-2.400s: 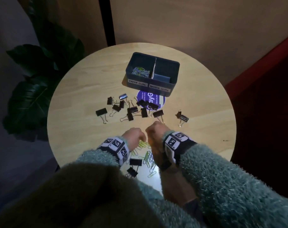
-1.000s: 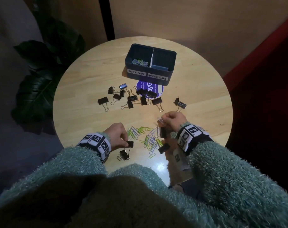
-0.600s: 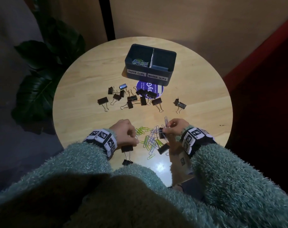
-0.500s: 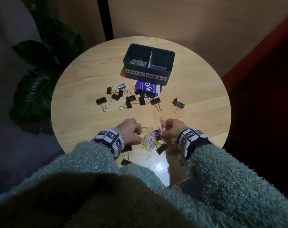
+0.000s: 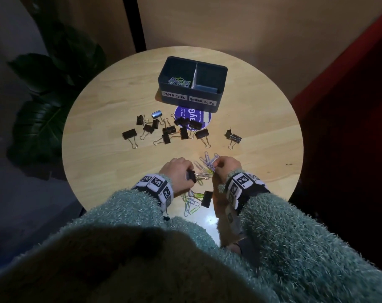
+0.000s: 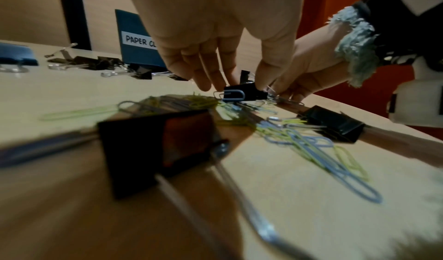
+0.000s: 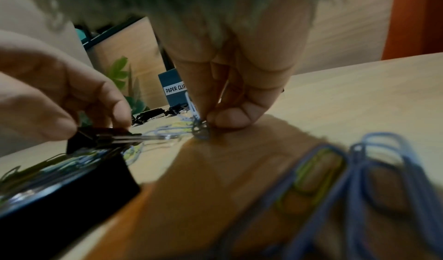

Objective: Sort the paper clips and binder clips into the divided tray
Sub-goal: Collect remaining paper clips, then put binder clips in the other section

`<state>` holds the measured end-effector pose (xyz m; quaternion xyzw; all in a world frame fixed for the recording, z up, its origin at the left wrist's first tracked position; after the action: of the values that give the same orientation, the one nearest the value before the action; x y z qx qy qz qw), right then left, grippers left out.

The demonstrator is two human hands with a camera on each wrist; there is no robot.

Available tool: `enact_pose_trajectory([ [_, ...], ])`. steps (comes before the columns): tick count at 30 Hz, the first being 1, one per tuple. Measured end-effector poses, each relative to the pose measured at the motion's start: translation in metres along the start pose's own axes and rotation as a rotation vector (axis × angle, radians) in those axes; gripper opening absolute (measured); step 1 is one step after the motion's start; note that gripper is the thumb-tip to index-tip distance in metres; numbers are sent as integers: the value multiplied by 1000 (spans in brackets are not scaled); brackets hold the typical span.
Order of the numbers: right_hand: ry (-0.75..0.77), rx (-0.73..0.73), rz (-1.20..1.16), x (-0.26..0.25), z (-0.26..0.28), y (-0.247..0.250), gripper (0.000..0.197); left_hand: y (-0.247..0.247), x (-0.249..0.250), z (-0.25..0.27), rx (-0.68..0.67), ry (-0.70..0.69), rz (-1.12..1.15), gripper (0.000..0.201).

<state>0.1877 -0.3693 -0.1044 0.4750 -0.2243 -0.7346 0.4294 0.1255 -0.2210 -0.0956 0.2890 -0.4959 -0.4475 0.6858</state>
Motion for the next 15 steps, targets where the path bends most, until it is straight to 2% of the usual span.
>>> enact_pose_trajectory([
  [5, -4, 16, 43, 3, -7, 4, 30, 24, -17, 5, 68, 71, 299, 50],
  [8, 18, 113, 119, -2, -6, 7, 28, 40, -32, 6, 154, 134, 479, 41],
  [11, -2, 172, 174, -6, 1, 5, 33, 46, -51, 5, 239, 229, 549, 39],
  [13, 31, 127, 225, -11, 5, -4, 37, 49, -63, 6, 310, 311, 596, 41],
  [15, 141, 5, 232, -24, 7, -20, 35, 51, -75, 7, 369, 388, 657, 45],
])
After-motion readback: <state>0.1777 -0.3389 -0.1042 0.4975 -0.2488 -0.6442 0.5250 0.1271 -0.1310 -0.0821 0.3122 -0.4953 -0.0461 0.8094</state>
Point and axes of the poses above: each hand's wrist, its own z-axis away from the middle knuckle, its own y-axis out of the back of the hand, x = y × z, the point moved 8 cm from there along -z, towards the middle knuckle, and after that the axes turned 4 degrees about x, right-handed, at the moved point
